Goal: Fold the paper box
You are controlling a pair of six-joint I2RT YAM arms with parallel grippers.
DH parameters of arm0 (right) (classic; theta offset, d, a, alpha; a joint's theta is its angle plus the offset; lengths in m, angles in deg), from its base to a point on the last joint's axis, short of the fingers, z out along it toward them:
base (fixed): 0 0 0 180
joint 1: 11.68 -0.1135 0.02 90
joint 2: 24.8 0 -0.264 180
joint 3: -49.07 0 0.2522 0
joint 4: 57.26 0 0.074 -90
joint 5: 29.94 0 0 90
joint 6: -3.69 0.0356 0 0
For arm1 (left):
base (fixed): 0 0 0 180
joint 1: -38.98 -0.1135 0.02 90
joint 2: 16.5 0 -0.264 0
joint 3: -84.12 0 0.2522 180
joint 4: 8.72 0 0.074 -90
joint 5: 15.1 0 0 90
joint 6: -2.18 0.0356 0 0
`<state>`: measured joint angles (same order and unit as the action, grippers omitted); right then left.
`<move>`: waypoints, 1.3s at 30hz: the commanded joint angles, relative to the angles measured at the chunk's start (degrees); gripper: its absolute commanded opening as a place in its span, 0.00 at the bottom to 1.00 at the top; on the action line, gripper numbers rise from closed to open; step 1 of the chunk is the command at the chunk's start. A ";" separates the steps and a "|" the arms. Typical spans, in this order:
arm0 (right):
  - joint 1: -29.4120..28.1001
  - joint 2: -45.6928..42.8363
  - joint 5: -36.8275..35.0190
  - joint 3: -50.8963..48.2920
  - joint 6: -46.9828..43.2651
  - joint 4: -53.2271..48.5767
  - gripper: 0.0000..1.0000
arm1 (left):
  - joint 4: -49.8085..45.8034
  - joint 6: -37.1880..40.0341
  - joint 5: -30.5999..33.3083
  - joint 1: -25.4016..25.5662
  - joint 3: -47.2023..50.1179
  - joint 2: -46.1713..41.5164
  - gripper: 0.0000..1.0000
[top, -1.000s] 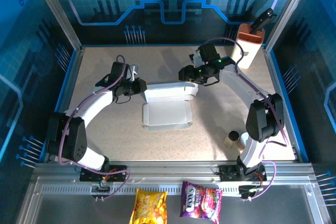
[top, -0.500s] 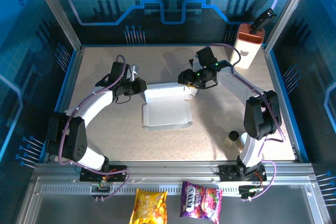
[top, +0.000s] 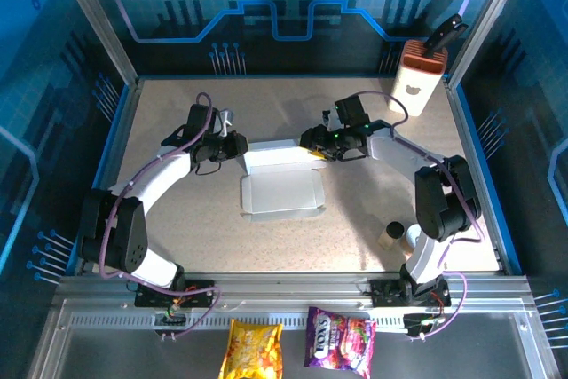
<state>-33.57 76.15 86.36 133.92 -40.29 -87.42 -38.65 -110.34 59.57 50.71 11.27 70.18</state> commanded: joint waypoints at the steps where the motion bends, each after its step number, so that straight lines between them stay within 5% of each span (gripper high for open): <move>1: 0.44 -2.17 2.96 -3.01 6.85 11.53 0.48 | -3.34 0.37 -0.19 -0.45 -0.22 1.54 0.22; 14: 0.53 -1.48 4.17 -12.11 20.90 33.81 0.27 | -3.78 0.86 -0.31 -0.41 -0.40 1.35 0.22; 25: 0.53 -0.80 3.46 -14.56 24.40 38.76 0.00 | -4.14 1.16 -0.14 -0.45 -0.26 0.78 0.22; 29: 0.58 -0.77 3.23 -14.66 24.34 38.56 0.00 | -4.28 1.29 0.12 -0.39 -0.20 0.80 0.22; 34: 1.64 -3.84 3.02 -13.80 19.42 32.18 0.29 | -4.49 1.52 0.72 -0.43 0.10 0.69 0.22; 39: 3.90 -10.37 -1.38 -14.59 9.98 18.24 0.40 | -4.29 1.43 2.14 -0.52 0.73 -0.18 0.21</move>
<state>-31.39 70.84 87.61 119.60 -23.29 -60.80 -38.67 -110.17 59.65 50.38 11.25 70.16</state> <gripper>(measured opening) 0.388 0.213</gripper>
